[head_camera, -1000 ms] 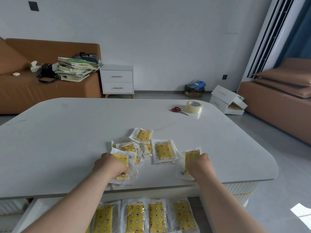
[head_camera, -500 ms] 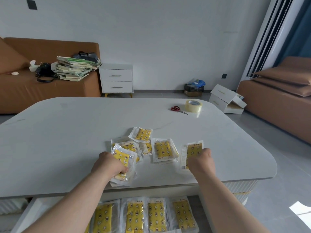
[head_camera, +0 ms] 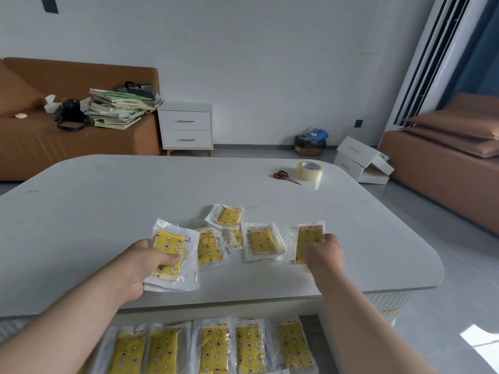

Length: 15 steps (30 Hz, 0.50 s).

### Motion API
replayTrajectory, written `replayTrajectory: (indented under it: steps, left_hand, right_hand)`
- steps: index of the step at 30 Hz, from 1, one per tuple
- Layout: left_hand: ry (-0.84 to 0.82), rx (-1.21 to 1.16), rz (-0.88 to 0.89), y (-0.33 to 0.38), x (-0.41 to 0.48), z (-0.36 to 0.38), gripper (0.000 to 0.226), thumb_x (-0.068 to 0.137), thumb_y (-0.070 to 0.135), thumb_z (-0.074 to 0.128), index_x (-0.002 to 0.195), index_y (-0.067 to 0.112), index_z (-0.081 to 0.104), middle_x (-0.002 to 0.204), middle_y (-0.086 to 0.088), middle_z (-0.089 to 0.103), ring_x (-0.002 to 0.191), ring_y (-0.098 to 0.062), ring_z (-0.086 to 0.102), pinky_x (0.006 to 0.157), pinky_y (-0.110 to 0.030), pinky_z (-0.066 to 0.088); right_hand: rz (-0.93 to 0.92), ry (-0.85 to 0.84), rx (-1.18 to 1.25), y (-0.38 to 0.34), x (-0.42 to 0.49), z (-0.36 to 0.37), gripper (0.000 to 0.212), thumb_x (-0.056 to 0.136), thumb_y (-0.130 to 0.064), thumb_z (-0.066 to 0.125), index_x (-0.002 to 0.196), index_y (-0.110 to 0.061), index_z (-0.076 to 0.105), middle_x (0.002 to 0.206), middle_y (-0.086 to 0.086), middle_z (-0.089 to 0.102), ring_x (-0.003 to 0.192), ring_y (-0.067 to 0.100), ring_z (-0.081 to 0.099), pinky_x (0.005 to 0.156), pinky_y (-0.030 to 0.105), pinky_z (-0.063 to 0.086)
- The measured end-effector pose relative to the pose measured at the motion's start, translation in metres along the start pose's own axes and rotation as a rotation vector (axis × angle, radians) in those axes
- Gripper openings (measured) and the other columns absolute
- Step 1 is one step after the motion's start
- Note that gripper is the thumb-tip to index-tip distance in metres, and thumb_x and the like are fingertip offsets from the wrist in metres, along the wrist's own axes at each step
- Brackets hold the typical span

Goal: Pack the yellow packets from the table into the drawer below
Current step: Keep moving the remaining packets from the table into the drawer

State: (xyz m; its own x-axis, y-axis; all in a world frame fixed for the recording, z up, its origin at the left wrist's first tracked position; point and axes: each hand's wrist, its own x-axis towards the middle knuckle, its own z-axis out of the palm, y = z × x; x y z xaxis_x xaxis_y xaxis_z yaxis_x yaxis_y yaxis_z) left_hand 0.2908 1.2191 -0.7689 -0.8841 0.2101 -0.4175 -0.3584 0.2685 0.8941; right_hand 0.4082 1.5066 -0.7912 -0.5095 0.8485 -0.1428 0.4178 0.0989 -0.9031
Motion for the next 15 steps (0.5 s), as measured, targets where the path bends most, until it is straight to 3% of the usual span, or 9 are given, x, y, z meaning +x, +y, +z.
replayTrajectory:
  steps: [3, 8, 11, 15]
  left_hand:
    - [-0.071, -0.098, -0.086, 0.000, -0.014, -0.015, 0.020, 0.082, -0.006, 0.060, 0.101, -0.003, 0.065, 0.086, -0.023, 0.071, 0.072, -0.034, 0.067, 0.061, -0.037, 0.053]
    - [-0.079, -0.243, -0.100, -0.007, -0.025, -0.022, 0.020, 0.083, -0.005, 0.056, 0.101, -0.002, 0.065, 0.078, -0.019, 0.073, 0.079, -0.034, 0.066, 0.070, -0.040, 0.052]
    - [-0.020, -0.299, -0.083, -0.010, -0.019, -0.024, 0.030, 0.082, -0.005, 0.062, 0.111, 0.003, 0.063, 0.087, -0.016, 0.075, 0.084, -0.032, 0.067, 0.064, -0.040, 0.057]
    - [-0.020, -0.314, -0.059, -0.013, -0.013, -0.024, 0.039, 0.079, -0.002, 0.066, 0.117, 0.006, 0.061, 0.097, -0.016, 0.072, 0.085, -0.031, 0.067, 0.064, -0.038, 0.050]
  right_hand:
    - [0.055, 0.038, 0.085, 0.002, 0.013, -0.001, 0.026, 0.079, 0.004, 0.038, 0.100, -0.004, 0.051, 0.079, 0.009, 0.053, 0.064, 0.022, 0.047, 0.057, 0.028, 0.038]
    - [0.068, -0.046, 0.172, -0.008, 0.025, 0.018, 0.011, 0.081, 0.001, 0.052, 0.083, -0.009, 0.057, 0.078, 0.008, 0.058, 0.071, 0.025, 0.055, 0.079, 0.043, 0.056]
    - [0.009, -0.114, 0.105, -0.016, 0.025, 0.041, 0.012, 0.079, 0.001, 0.058, 0.076, -0.010, 0.060, 0.075, 0.007, 0.062, 0.069, 0.025, 0.059, 0.067, 0.036, 0.052]
    - [-0.041, -0.162, -0.047, -0.017, 0.023, 0.064, 0.013, 0.073, -0.001, 0.057, 0.081, 0.002, 0.067, 0.067, 0.006, 0.059, 0.061, 0.022, 0.055, 0.056, 0.028, 0.043]
